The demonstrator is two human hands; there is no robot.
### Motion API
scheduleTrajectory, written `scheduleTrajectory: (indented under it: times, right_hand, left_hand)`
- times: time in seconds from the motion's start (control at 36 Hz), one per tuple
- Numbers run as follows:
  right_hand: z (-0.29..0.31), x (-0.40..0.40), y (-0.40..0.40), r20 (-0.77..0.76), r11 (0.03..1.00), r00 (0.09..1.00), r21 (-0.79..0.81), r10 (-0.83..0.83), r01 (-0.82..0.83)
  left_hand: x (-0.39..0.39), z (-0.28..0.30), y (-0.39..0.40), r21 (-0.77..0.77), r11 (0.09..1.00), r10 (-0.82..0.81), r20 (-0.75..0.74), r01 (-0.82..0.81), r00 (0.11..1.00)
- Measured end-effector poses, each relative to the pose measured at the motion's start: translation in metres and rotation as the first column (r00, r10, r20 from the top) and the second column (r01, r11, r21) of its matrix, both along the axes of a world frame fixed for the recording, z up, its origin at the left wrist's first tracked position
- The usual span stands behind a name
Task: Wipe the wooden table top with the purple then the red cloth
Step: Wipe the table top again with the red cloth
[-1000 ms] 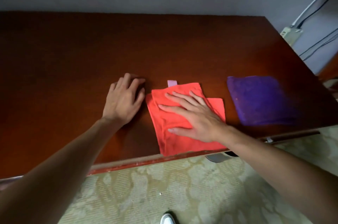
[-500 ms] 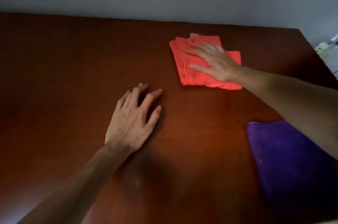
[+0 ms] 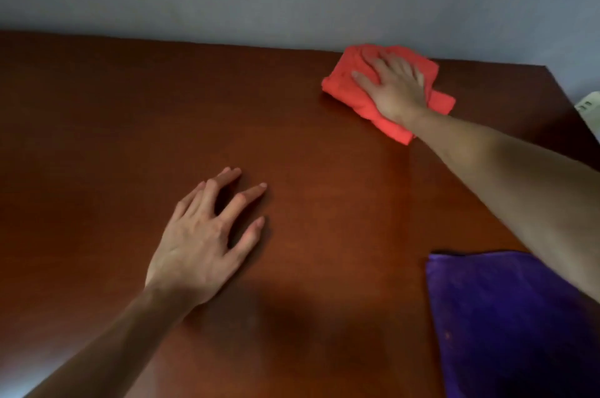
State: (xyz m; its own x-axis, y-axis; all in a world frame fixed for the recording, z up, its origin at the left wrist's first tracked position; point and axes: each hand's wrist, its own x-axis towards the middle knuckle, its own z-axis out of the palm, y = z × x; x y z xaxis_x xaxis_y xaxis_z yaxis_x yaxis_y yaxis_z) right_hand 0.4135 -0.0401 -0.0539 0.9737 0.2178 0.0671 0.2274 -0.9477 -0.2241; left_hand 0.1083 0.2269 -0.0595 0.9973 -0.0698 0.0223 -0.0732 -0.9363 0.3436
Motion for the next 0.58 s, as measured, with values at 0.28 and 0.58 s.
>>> scheduleTrajectory:
  times: [0.28,0.58]
  right_hand:
    - [0.004,-0.11,-0.061,-0.079,0.994,0.992,-0.015,0.104,-0.105]
    - [-0.003,-0.174,-0.118,-0.04,0.96,0.96,-0.02,0.277,-0.278]
  left_hand:
    - [-0.003,0.006,-0.005,0.003,1.0,0.019,-0.011,-0.019,1.0]
    - [-0.004,0.01,-0.05,0.148,0.989,-0.022,0.142,0.001,0.99]
